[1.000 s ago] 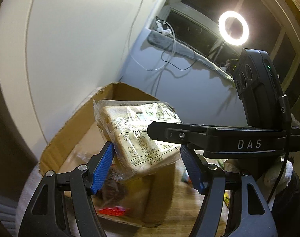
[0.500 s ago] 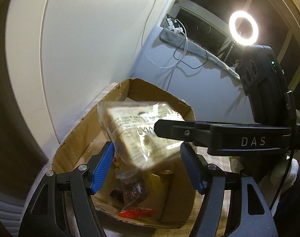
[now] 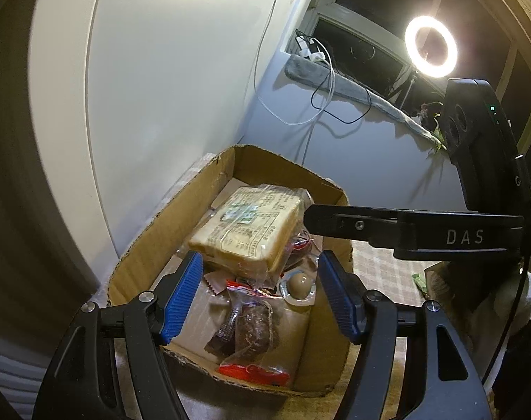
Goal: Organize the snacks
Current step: 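Carry the bread loaf with both tools into the box and open them, then move both tools back over the table toward the remaining snacks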
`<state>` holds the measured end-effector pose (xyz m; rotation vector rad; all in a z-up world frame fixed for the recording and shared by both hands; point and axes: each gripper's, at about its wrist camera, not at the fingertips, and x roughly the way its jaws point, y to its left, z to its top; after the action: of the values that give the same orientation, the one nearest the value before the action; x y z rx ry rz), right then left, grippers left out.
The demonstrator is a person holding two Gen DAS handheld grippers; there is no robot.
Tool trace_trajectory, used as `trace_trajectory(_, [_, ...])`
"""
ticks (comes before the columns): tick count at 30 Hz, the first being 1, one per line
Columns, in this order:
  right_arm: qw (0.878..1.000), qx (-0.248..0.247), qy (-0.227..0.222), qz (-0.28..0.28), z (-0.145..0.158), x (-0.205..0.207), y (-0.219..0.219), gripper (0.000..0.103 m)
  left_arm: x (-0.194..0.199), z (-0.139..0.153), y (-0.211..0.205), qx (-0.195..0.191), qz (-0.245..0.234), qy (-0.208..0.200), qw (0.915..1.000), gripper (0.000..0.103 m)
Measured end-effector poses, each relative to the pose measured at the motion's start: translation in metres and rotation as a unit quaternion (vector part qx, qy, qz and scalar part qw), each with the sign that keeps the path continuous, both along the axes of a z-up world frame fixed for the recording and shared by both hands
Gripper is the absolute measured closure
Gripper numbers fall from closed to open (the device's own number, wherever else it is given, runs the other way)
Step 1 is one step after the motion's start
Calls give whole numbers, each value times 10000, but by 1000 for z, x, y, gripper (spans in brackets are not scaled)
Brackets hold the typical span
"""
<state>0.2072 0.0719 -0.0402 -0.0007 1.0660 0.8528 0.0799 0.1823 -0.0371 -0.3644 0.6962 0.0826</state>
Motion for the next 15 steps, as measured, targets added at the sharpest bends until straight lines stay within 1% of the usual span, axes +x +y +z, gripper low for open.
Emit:
trace_trajectory(7, [9998, -52, -160, -142, 8, -8, -23, 21, -8, 8, -12, 65, -76, -99, 9999, 36])
trace_trajectory(15, [9984, -180, -400, -345, 14, -29, -73, 21, -16, 16, -39, 139, -306, -175, 9993, 36])
